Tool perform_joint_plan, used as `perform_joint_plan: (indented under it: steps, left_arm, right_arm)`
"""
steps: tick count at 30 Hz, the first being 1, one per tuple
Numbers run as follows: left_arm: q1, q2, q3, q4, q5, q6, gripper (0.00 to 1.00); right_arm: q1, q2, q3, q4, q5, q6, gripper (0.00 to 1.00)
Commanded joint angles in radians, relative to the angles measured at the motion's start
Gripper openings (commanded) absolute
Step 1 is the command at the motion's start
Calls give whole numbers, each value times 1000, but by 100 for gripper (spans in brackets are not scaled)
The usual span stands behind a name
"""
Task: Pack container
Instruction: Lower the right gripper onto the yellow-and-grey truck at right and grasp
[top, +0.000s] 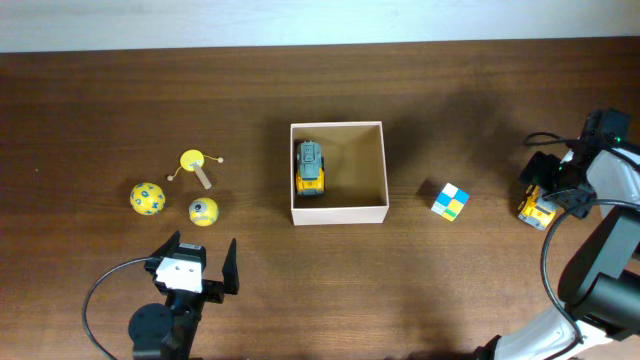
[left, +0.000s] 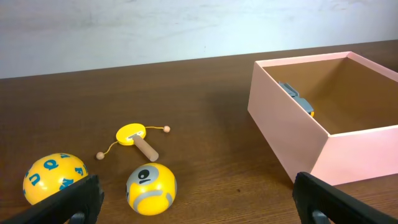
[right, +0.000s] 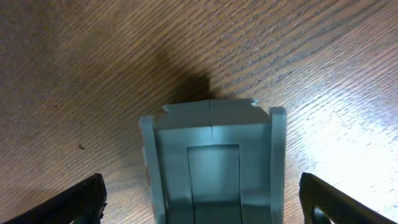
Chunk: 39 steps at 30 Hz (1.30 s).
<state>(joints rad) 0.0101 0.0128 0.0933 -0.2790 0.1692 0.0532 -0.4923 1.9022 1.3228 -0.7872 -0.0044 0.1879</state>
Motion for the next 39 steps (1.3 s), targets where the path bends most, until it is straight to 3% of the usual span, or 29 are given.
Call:
perform_joint_plan:
  steps: [1,25,31,39]
  left_arm:
    - [6,-8,-5,2,10,16,99]
    - [6,-8,-5,2,10,16,99]
    - [6,-8,-6,2,10,16,99]
    - [6,-8,-5,2,10,16,99]
  right_arm:
    - [-4,19,-10,4,11,11,92]
    - [-4,19,-57,56,11,11,91]
    - [-4,19,-57,60,8,11,80]
    - [-4,19,-57,63,1,11,75]
